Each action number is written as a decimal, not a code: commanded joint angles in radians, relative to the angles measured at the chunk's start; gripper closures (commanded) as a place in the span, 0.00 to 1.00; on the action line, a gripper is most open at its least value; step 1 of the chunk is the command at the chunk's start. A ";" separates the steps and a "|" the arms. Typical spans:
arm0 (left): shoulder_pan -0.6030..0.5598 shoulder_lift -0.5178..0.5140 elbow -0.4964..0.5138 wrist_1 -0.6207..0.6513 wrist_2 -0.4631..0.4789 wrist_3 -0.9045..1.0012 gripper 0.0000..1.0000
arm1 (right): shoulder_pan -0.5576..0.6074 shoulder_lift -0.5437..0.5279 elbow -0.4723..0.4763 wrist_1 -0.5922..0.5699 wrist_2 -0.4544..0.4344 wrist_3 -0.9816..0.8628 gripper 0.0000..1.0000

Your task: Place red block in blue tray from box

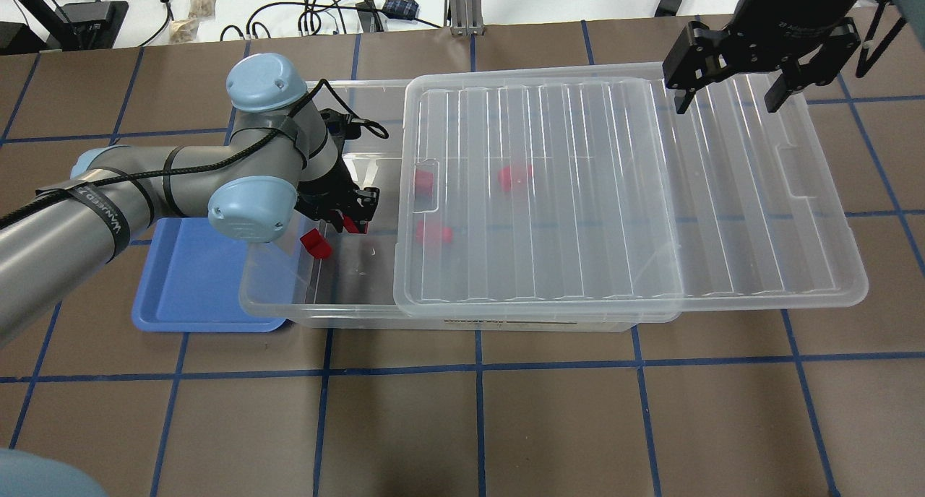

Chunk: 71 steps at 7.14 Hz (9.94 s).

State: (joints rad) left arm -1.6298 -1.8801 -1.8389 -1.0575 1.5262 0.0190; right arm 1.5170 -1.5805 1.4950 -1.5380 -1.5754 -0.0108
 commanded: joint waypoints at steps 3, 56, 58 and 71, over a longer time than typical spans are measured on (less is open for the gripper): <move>0.011 0.103 0.235 -0.375 0.005 -0.002 1.00 | 0.000 0.000 0.002 -0.002 0.000 0.000 0.00; 0.142 0.345 0.216 -0.535 0.069 0.116 0.00 | -0.370 0.266 0.128 -0.251 -0.038 -0.502 0.00; 0.142 0.343 0.216 -0.535 0.069 0.116 0.00 | -0.333 0.246 0.151 -0.252 -0.038 -0.460 0.00; 0.137 0.340 0.214 -0.530 0.060 0.116 0.00 | -0.126 0.223 0.165 -0.255 -0.080 -0.199 0.00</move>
State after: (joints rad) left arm -1.4926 -1.5398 -1.6234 -1.5877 1.5868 0.1350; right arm 1.3884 -1.3590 1.6631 -1.7939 -1.6352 -0.2097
